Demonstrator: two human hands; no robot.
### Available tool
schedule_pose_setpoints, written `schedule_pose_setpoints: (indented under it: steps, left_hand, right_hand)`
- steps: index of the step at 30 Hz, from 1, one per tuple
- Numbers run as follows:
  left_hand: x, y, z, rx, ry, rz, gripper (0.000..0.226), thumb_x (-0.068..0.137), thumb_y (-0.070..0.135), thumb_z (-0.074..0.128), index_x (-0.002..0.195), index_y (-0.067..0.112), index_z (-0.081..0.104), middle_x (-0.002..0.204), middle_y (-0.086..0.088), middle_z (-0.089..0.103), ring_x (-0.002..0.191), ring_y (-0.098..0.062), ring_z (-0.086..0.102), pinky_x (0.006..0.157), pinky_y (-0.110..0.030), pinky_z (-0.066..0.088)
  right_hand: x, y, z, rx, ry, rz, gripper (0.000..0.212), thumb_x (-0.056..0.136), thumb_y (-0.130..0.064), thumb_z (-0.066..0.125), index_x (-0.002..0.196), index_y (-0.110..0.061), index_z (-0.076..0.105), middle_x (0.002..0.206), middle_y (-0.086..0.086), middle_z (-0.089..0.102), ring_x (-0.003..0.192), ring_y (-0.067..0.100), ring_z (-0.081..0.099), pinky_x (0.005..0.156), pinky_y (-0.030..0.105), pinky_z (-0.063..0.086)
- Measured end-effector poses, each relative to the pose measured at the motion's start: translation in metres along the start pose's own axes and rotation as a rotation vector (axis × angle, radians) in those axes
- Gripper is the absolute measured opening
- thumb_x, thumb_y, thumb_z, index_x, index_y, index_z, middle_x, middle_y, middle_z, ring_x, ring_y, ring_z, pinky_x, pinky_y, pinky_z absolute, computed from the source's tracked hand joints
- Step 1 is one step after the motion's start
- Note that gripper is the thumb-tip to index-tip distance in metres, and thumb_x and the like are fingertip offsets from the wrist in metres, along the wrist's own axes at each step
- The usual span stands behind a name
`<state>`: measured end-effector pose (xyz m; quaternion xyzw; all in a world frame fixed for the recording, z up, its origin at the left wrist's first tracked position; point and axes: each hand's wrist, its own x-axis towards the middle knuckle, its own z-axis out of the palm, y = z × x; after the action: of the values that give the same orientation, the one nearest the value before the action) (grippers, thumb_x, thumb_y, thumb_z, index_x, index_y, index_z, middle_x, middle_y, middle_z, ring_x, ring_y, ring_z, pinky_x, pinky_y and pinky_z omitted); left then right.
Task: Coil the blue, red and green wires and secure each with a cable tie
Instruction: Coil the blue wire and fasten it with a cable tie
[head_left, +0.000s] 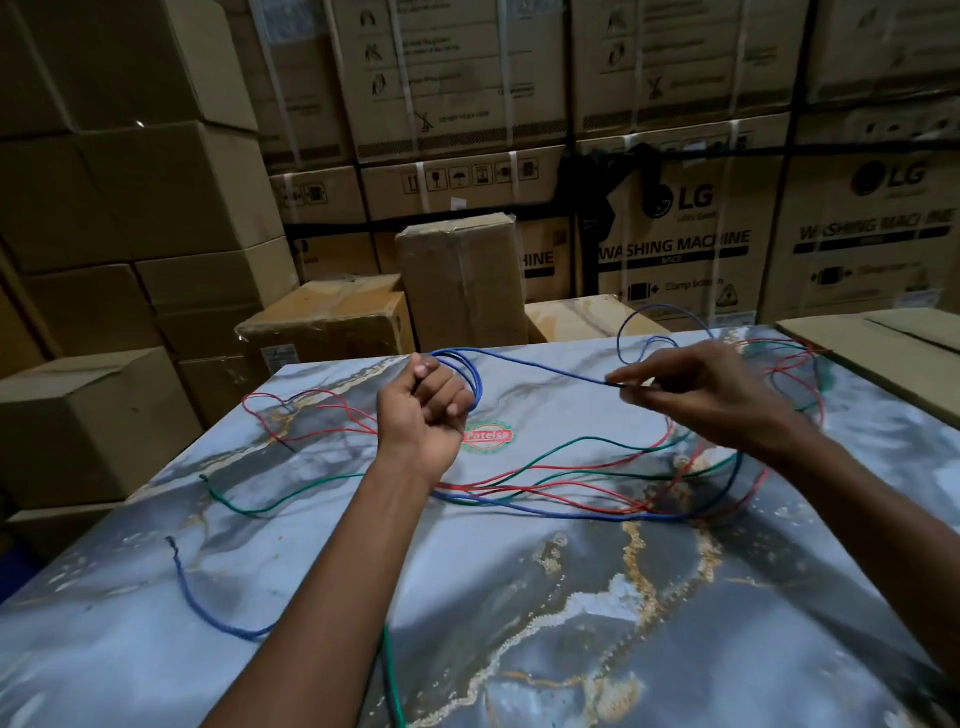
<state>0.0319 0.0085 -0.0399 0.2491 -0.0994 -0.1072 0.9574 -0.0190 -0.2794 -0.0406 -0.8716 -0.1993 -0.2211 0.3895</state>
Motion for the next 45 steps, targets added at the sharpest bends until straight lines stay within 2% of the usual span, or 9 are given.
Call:
schedule_pose_setpoints:
  steps: [5,9,11,19,28,33,39,42,45]
  left_hand:
    - [0.000,-0.001,0.002,0.042,-0.009,0.014,0.041,0.108,0.024,0.033,0.068,0.017,0.044,0.046,0.007,0.025,0.036,-0.008,0.022,0.041,-0.021,0.028]
    - [-0.002,-0.007,0.006,0.178,-0.034,0.047,0.038,0.109,0.029,0.032,0.076,0.017,0.045,0.049,0.007,0.031,0.041,-0.007,0.030,0.049,-0.022,0.037]
    - [-0.003,-0.011,0.008,0.254,-0.028,0.059,0.037,0.109,0.032,0.032,0.079,0.016,0.046,0.051,0.007,0.035,0.044,-0.009,0.035,0.057,-0.024,0.040]
    - [-0.005,-0.034,0.010,0.429,-0.115,0.022,0.037,0.109,0.028,0.028,0.086,0.010,0.051,0.068,-0.004,0.063,0.071,-0.018,0.070,0.072,-0.030,0.059]
    - [-0.009,-0.053,0.005,0.704,-0.141,-0.001,0.040,0.109,0.027,0.032,0.086,0.008,0.059,0.076,-0.006,0.061,0.074,-0.015,0.058,0.071,-0.024,0.052]
    - [-0.016,-0.063,0.011,0.794,-0.207,-0.032,0.041,0.108,0.026,0.033,0.086,0.005,0.059,0.066,-0.006,0.052,0.064,-0.017,0.049,0.069,-0.034,0.046]
    - [-0.020,-0.058,0.020,0.747,-0.308,-0.134,0.043,0.108,0.030,0.031,0.077,0.009,0.052,0.055,0.001,0.026,0.048,-0.012,0.027,0.062,-0.030,0.042]
    - [-0.023,-0.055,0.021,0.668,-0.362,-0.217,0.041,0.107,0.030,0.031,0.071,0.015,0.042,0.051,0.006,0.023,0.043,-0.010,0.024,0.059,-0.029,0.043]
    - [-0.024,-0.052,0.020,0.551,-0.337,-0.291,0.040,0.102,0.031,0.037,0.064,0.018,0.041,0.047,0.007,0.021,0.039,-0.009,0.021,0.051,-0.026,0.037]
  right_hand:
    - [0.000,-0.006,0.016,-0.385,-0.040,-0.211,0.028,0.090,-0.007,0.076,0.111,-0.025,0.080,0.088,-0.004,0.070,0.061,0.000,0.055,0.058,0.010,0.041]
    - [-0.003,-0.024,0.036,-0.508,-0.062,-0.315,0.026,0.091,-0.006,0.071,0.109,-0.022,0.079,0.097,0.002,0.067,0.071,0.014,0.060,0.060,0.032,0.049]
    - [-0.005,-0.035,0.044,-0.531,-0.063,-0.377,0.024,0.091,-0.005,0.072,0.108,-0.019,0.079,0.098,0.003,0.066,0.079,0.022,0.063,0.062,0.033,0.050]
    - [-0.010,-0.050,0.065,-0.431,-0.070,-0.472,0.020,0.092,-0.009,0.073,0.107,-0.020,0.079,0.098,0.003,0.064,0.082,0.021,0.058,0.063,0.035,0.049]
    - [-0.010,-0.055,0.064,-0.270,0.105,-0.476,0.020,0.096,-0.016,0.068,0.112,-0.018,0.079,0.100,0.005,0.059,0.077,0.019,0.061,0.066,0.033,0.054]
    - [-0.006,-0.050,0.054,-0.139,0.183,-0.361,0.023,0.090,-0.007,0.075,0.109,-0.017,0.081,0.090,0.002,0.062,0.080,-0.001,0.054,0.069,0.007,0.038]
    - [-0.003,-0.044,0.044,0.096,0.299,-0.227,0.016,0.086,-0.013,0.081,0.102,-0.013,0.082,0.085,0.004,0.067,0.074,0.010,0.058,0.061,0.024,0.043]
    - [0.000,-0.043,0.046,0.209,0.263,-0.184,0.014,0.087,-0.014,0.080,0.101,-0.010,0.081,0.089,0.006,0.072,0.081,0.012,0.065,0.065,0.027,0.049]
    - [0.003,-0.040,0.046,0.223,0.145,-0.122,0.017,0.094,-0.021,0.074,0.107,-0.012,0.079,0.096,-0.001,0.077,0.092,0.017,0.071,0.077,0.046,0.058]
